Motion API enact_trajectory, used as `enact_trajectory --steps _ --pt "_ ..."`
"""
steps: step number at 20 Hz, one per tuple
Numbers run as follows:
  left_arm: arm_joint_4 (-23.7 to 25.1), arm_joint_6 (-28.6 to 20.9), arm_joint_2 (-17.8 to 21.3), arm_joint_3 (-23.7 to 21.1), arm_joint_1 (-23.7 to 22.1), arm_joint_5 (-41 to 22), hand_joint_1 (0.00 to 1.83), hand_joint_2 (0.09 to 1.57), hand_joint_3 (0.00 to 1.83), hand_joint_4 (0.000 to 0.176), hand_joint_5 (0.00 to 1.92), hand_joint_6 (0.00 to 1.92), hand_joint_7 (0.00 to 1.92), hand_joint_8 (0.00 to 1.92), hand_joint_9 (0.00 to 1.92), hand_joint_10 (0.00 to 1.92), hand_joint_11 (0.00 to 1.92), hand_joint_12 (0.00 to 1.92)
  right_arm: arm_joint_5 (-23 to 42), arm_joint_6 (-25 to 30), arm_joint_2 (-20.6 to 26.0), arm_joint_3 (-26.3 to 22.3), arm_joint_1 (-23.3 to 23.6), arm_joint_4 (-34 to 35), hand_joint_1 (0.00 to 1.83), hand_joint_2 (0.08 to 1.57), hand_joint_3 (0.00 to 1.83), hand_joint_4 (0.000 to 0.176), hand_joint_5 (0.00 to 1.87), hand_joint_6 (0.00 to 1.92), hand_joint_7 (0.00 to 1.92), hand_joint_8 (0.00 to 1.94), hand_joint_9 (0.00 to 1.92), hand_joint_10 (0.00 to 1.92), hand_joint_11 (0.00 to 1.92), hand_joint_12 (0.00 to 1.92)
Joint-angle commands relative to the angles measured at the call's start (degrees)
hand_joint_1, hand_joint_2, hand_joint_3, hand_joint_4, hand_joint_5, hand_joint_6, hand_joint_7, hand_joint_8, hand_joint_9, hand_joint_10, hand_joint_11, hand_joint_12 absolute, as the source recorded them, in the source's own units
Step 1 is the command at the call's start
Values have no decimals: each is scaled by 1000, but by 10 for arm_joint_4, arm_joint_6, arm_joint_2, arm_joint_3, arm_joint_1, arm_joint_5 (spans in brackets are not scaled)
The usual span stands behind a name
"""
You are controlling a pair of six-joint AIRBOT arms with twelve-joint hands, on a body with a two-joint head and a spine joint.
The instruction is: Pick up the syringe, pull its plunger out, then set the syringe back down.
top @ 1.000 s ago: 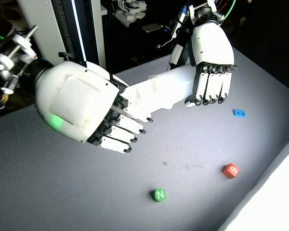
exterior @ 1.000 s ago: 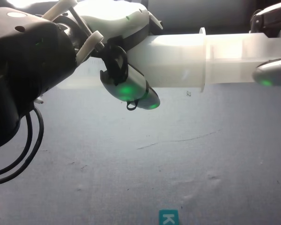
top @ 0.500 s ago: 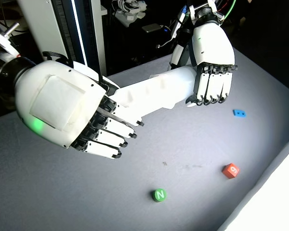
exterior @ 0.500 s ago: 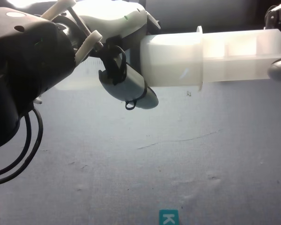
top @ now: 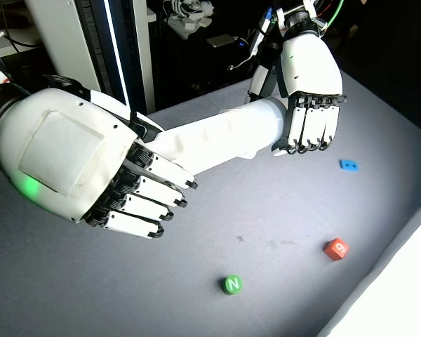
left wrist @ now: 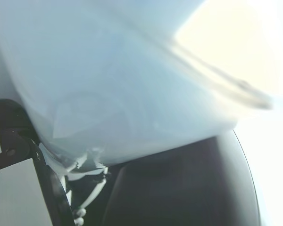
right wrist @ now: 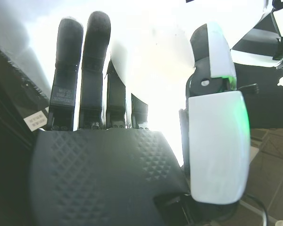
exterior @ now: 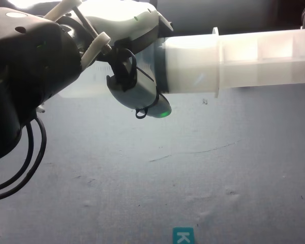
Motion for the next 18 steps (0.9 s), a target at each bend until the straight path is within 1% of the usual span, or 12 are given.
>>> enact_trajectory --steps 1,2,4,5,6,8,11,13,15,16,17,18 --pt "34 21 6 1 -6 -26 1328 1256 0 0 763 1129 672 1578 607 1605 461 1348 83 10 13 6 12 8 1314 1266 4 0 605 1432 665 1510 716 1525 548 1562" --pt "34 21 6 1 -6 -26 1323 1267 1 0 756 1136 639 1624 584 1632 454 1376 80 12 15 6 14 8 1321 1266 3 0 598 1427 664 1506 718 1541 548 1567" --pt "34 21 6 1 -6 -26 1323 1270 0 0 752 1144 641 1623 578 1640 442 1401 76 16 16 4 19 8 1329 1253 0 0 637 1362 694 1470 730 1532 545 1592" --pt "34 21 6 1 -6 -26 1325 1268 0 0 753 1123 656 1612 576 1643 440 1387 76 15 16 1 19 8 1181 1265 0 0 654 1375 746 1480 696 1382 575 1570" --pt "34 21 6 0 -6 -28 1321 1276 2 0 739 1140 636 1638 561 1663 437 1392 76 15 16 -3 20 6 1296 1262 2 0 613 1395 686 1497 725 1504 569 1572" --pt "35 21 6 0 -6 -28 1319 1279 0 0 737 1153 628 1645 558 1667 434 1410 76 15 16 -7 23 2 1323 1261 1 0 631 1378 669 1517 711 1547 533 1608" --pt "35 21 6 -1 -6 -28 1326 1263 0 0 766 1108 657 1609 584 1629 457 1385 77 15 16 -8 22 0 1325 1258 0 0 613 1417 691 1463 726 1533 534 1608" --pt "35 21 6 -2 -6 -28 1323 1270 2 0 743 1154 646 1639 578 1625 452 1378 77 15 16 -8 22 0 1321 1267 1 0 599 1432 665 1502 714 1546 518 1601" --pt "35 22 6 -1 -6 -28 1326 1265 0 0 754 1117 658 1616 586 1630 443 1397 77 15 16 -8 22 -1 1323 1264 0 0 604 1413 662 1509 731 1526 531 1589" --pt "35 23 6 -1 -6 -28 1325 1266 0 0 767 1107 642 1631 581 1629 448 1401 77 15 15 -8 22 -1 1177 1253 0 0 695 1373 739 1421 677 1281 482 1530" --pt "35 23 6 -1 -6 -28 1325 1266 0 0 765 1111 644 1621 582 1634 442 1400 77 15 15 -8 22 -1 1140 1256 1 6 686 1385 757 1395 630 1100 389 1467" --pt "35 24 6 -1 -6 -28 1325 1266 0 0 766 1111 639 1618 583 1641 443 1401 77 15 15 -8 22 -1 842 1130 0 0 367 734 505 737 465 776 177 1308"
